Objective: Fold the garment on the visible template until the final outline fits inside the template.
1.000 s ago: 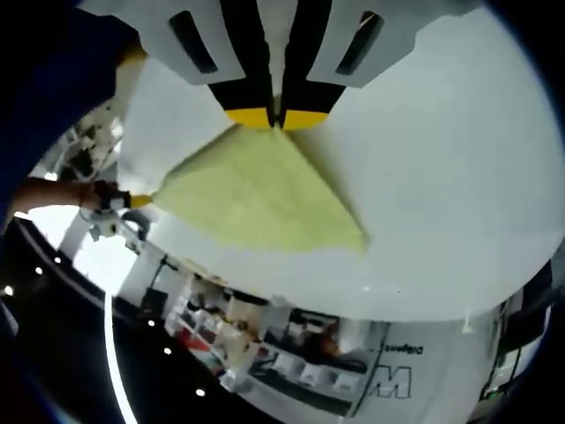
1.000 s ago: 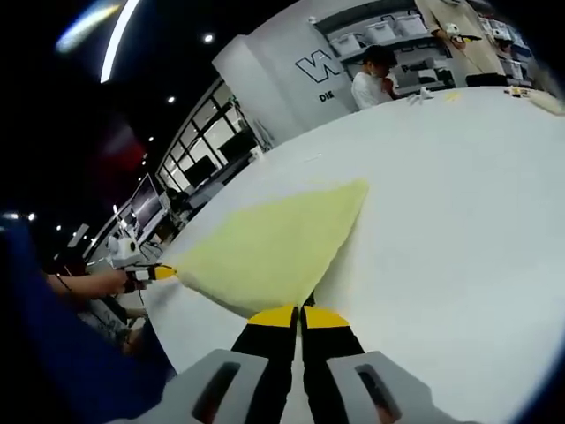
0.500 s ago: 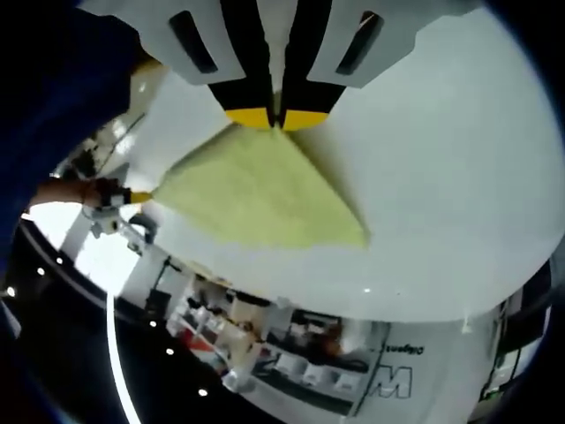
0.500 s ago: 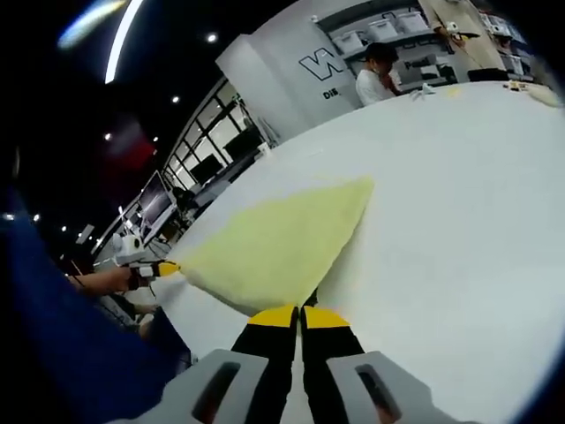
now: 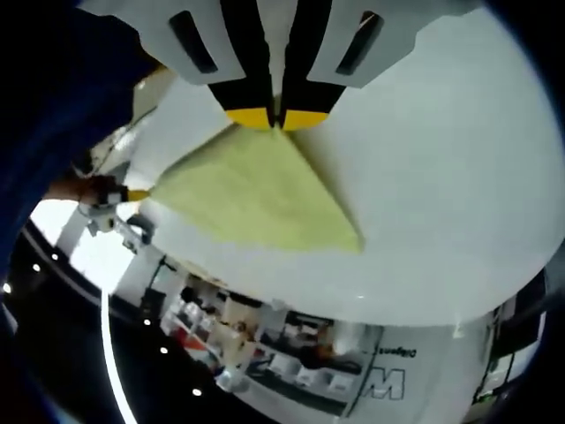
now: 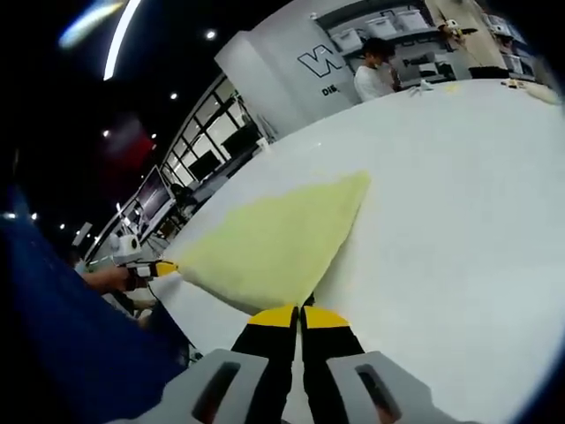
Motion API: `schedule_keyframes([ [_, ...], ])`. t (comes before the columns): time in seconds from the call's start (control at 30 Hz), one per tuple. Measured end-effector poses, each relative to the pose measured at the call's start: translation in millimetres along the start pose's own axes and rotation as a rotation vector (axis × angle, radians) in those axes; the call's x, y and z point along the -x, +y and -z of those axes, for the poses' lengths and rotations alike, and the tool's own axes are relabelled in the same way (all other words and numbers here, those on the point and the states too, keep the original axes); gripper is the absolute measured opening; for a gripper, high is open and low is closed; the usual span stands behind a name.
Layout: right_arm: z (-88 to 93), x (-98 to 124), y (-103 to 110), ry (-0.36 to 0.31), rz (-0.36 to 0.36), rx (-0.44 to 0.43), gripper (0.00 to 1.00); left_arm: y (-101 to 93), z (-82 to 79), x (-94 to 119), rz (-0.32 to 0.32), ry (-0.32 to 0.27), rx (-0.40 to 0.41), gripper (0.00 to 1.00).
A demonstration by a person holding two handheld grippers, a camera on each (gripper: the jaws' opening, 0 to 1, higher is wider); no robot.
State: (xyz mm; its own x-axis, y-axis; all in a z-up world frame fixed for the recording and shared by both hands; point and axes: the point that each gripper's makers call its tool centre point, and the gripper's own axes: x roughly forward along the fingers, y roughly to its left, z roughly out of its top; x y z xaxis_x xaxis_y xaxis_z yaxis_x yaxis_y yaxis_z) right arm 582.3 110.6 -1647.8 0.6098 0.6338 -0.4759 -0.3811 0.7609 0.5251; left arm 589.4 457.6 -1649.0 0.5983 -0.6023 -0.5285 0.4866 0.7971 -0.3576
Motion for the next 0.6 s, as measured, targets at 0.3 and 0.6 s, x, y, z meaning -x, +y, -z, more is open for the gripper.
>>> schedule_keyframes([
  [0.3,3.1,-1.0,-10.1,0.007,0.01,0.012,0.0,1.8,4.6,-2.9,0.0,-0.006,0.014,0.0],
  [0.6,6.5,1.6,-21.5,-0.002,0.035,0.007,0.0,15.8,11.0,10.5,-0.028,-0.018,0.046,0.0],
])
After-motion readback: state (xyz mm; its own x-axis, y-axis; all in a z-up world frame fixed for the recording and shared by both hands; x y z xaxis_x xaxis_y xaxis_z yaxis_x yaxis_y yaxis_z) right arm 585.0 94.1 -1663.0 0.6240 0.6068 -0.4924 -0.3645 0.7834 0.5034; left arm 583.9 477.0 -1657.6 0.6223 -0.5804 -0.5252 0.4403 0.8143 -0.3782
